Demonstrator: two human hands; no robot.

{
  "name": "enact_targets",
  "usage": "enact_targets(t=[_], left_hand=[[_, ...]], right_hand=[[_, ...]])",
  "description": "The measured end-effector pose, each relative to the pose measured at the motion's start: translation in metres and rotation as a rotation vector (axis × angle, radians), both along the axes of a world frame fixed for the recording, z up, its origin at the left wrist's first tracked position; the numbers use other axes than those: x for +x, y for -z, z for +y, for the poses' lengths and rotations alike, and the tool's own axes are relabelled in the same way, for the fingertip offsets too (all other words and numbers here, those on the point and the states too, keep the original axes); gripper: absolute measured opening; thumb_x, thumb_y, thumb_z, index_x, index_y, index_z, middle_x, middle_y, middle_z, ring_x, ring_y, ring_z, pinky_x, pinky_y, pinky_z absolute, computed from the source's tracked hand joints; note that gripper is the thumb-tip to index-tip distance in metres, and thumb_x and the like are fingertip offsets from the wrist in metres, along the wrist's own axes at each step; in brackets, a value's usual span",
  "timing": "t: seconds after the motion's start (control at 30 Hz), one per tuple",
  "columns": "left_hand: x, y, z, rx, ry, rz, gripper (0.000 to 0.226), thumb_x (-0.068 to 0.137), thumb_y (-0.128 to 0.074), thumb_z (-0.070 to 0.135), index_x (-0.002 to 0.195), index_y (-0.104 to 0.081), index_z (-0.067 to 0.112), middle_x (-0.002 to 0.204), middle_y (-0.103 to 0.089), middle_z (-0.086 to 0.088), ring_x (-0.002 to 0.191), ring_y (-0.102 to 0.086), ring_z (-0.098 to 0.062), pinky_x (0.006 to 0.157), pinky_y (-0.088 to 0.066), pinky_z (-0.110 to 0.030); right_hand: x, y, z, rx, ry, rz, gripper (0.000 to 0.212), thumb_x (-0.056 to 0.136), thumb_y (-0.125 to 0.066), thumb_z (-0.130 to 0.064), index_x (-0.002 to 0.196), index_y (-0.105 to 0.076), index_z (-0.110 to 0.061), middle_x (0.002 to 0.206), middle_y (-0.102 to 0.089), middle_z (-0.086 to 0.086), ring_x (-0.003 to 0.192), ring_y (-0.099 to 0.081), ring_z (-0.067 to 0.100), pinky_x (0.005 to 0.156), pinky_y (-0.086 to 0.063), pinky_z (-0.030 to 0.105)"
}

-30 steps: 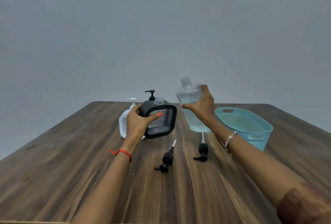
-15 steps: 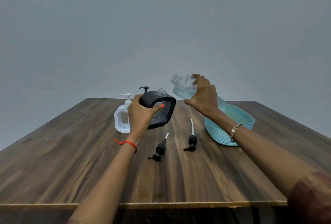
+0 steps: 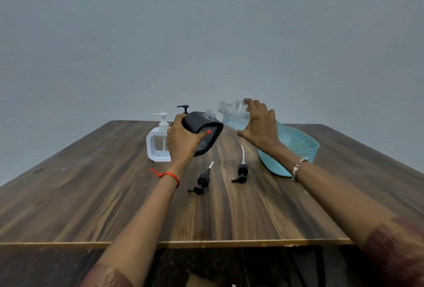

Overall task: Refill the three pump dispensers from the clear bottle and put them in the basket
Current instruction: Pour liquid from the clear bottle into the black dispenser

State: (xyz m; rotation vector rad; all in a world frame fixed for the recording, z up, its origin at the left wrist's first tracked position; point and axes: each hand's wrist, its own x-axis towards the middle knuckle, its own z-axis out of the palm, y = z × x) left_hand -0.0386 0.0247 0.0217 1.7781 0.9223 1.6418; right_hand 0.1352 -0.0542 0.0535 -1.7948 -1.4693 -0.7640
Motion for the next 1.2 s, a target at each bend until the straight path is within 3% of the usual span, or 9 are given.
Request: enact_targets(t=[0.17,0.47,0.77,1.2], left_hand=[[0.002,0.002,-0.003,0.003,-0.005,0.002,0.060,0.058,-0.086,0.024,0.108,-0.057,0.009,0.104,-0.066,-0.007,0.095,-0.060,-0.023,0.077,-0.048,-0.031],[0.007,0.002,-0.008,0.018,-0.019,-0.007,0.057,0.058,-0.086,0.024,0.105,-0.057,0.011,0.092,-0.062,0.002,0.086,-0.057,-0.018,0.072,-0.044,-0.027],[0.016,0.000,-0.008,0.021,-0.021,0.001,0.058,0.057,-0.086,0.027,0.105,-0.056,0.011,0.100,-0.065,-0.009,0.095,-0.059,-0.028,0.080,-0.050,-0.043],[0.029,0.004,0.002,0.032,-0.006,-0.011,0.056,0.057,-0.086,0.026,0.104,-0.058,0.013,0.087,-0.055,0.008,0.084,-0.057,-0.018,0.074,-0.049,-0.031]], right_hand=[[-0.002,0.001,-0.003,-0.027,0.031,-0.035,0.071,0.061,-0.073,-0.017,0.126,-0.046,-0.011,0.110,-0.056,0.010,0.100,-0.051,0.031,0.080,-0.033,0.037],[0.001,-0.002,-0.005,-0.060,0.093,-0.137,0.068,0.063,-0.071,-0.016,0.126,-0.046,-0.011,0.108,-0.055,0.010,0.097,-0.049,0.030,0.076,-0.030,0.036],[0.010,-0.005,-0.006,-0.080,0.129,-0.175,0.066,0.066,-0.072,-0.018,0.127,-0.046,-0.012,0.108,-0.055,0.009,0.096,-0.049,0.028,0.075,-0.030,0.035],[0.022,-0.004,-0.001,-0.110,0.172,-0.225,0.066,0.068,-0.074,-0.023,0.127,-0.046,-0.013,0.108,-0.055,0.008,0.096,-0.048,0.028,0.076,-0.031,0.035]])
